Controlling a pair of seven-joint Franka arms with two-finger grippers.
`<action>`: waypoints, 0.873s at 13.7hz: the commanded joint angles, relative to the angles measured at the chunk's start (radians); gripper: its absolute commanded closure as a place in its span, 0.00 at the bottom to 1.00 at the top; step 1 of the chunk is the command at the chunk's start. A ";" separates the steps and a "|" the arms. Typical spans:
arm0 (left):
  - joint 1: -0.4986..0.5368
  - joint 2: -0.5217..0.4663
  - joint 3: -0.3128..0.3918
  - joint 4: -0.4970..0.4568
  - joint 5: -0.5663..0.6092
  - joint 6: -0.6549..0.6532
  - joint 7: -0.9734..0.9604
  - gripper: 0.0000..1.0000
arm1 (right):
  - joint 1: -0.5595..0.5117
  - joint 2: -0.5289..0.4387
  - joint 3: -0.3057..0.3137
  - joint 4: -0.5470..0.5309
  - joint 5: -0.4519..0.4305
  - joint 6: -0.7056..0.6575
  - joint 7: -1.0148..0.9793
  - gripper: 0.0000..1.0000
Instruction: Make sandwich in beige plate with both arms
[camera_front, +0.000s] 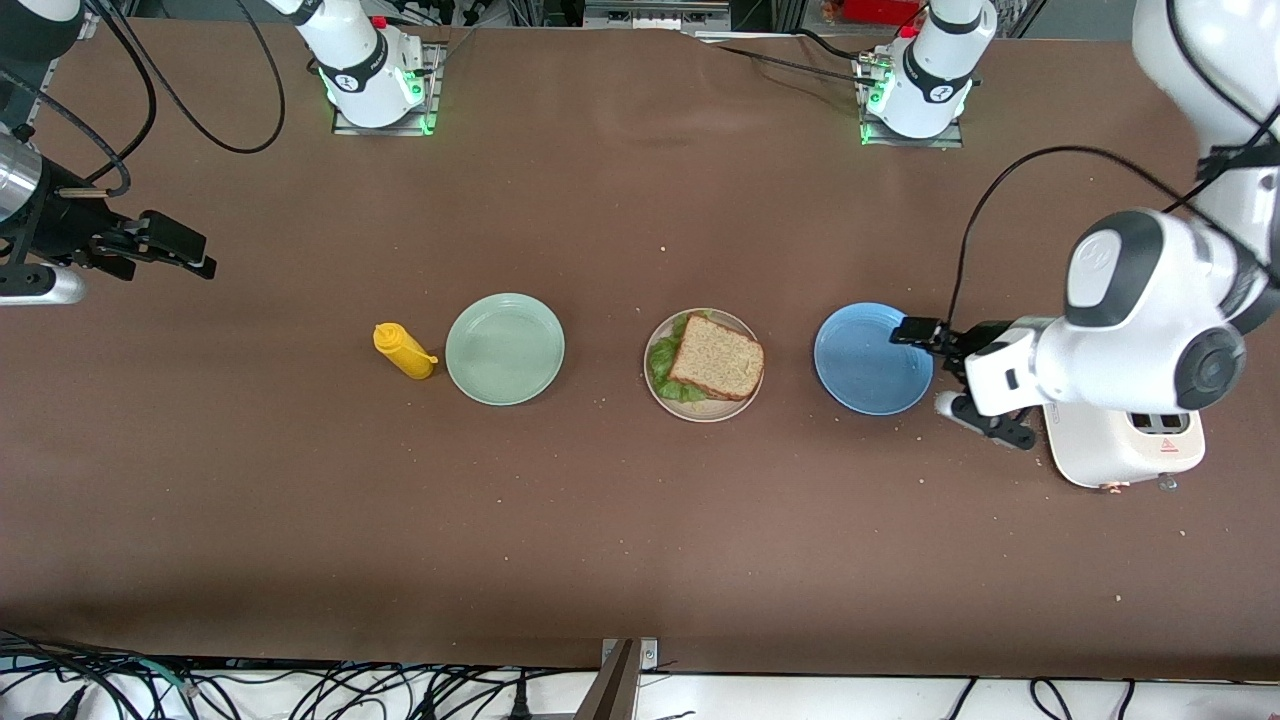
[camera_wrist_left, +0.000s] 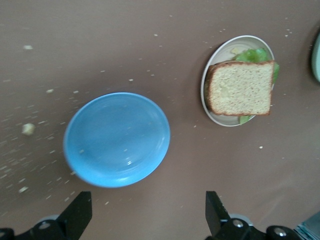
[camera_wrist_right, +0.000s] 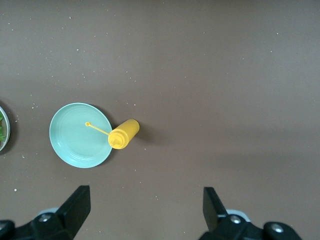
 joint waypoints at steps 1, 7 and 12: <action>-0.005 -0.042 0.009 0.058 0.086 -0.046 -0.030 0.00 | 0.000 0.009 0.004 0.022 -0.011 0.013 -0.005 0.00; -0.107 -0.240 0.160 0.046 0.171 -0.115 -0.114 0.00 | 0.003 0.009 0.007 0.020 -0.031 0.016 -0.004 0.00; -0.255 -0.344 0.401 -0.069 0.068 0.016 -0.111 0.00 | 0.005 0.009 0.009 0.020 -0.045 0.016 0.006 0.00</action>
